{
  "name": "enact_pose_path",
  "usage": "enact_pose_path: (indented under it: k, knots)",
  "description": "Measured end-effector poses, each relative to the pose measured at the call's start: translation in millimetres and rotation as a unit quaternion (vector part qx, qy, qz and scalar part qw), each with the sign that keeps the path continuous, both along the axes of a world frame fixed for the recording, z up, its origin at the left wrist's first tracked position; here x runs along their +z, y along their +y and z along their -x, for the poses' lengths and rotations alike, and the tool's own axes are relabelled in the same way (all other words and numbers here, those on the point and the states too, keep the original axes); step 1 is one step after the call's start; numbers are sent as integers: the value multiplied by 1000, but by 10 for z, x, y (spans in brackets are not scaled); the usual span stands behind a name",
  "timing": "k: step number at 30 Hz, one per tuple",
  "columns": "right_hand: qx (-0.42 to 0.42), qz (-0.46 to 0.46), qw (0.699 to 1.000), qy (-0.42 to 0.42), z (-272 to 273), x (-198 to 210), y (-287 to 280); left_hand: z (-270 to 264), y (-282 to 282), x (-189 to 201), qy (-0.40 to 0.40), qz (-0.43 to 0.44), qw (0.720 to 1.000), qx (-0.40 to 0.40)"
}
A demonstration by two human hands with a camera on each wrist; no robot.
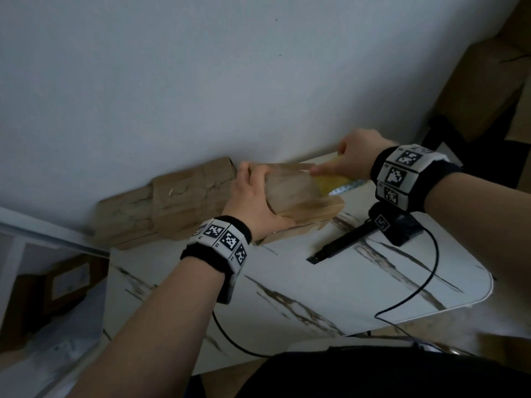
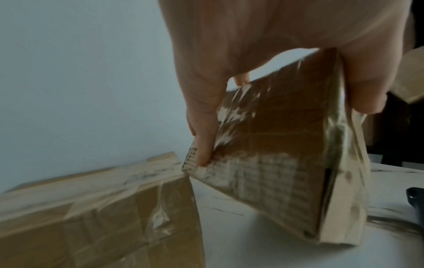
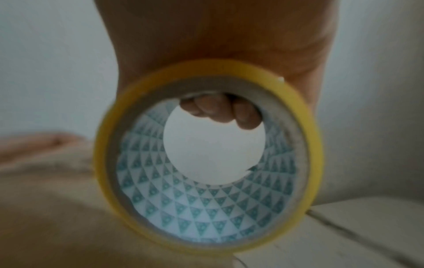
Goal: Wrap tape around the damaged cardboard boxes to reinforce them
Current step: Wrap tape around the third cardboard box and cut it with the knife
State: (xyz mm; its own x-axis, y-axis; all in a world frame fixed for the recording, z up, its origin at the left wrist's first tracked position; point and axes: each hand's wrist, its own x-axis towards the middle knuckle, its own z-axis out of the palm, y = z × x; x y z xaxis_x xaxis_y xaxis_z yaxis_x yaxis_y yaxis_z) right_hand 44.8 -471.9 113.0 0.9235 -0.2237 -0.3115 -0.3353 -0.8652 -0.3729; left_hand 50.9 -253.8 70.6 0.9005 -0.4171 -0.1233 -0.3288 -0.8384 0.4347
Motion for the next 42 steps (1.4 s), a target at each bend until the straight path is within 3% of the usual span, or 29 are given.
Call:
enact_pose_path:
  k: [4, 7, 13, 23, 30, 32, 35, 40, 42]
  knots:
    - [11, -15, 1000, 17, 32, 16, -53, 1, 14, -69, -8, 13, 1000, 0]
    - [40, -103, 993, 38, 45, 32, -119, -14, 114, -146, 13, 6, 1000, 4]
    - [6, -172, 985, 22, -11, -41, -83, -22, 122, -144, 82, -81, 993, -2]
    - [43, 0, 999, -3, -227, -67, -153, -14, 63, -261, 114, -52, 991, 35]
    - [69, 163, 984, -14, -214, -79, -120, -16, 27, -350, 107, -40, 992, 48]
    - [53, 116, 992, -14, -196, -99, -115, 5, 39, -368, 108, -46, 992, 51]
    - [-1, -28, 999, -17, -202, -134, -170, 46, 54, -385, 116, -61, 990, 57]
    - [-46, -170, 984, 18, -195, -208, -257, 164, 58, -431, 131, -89, 985, 62]
    - [-52, -186, 981, 11, -205, -229, -280, 183, 45, -452, 129, -87, 986, 64]
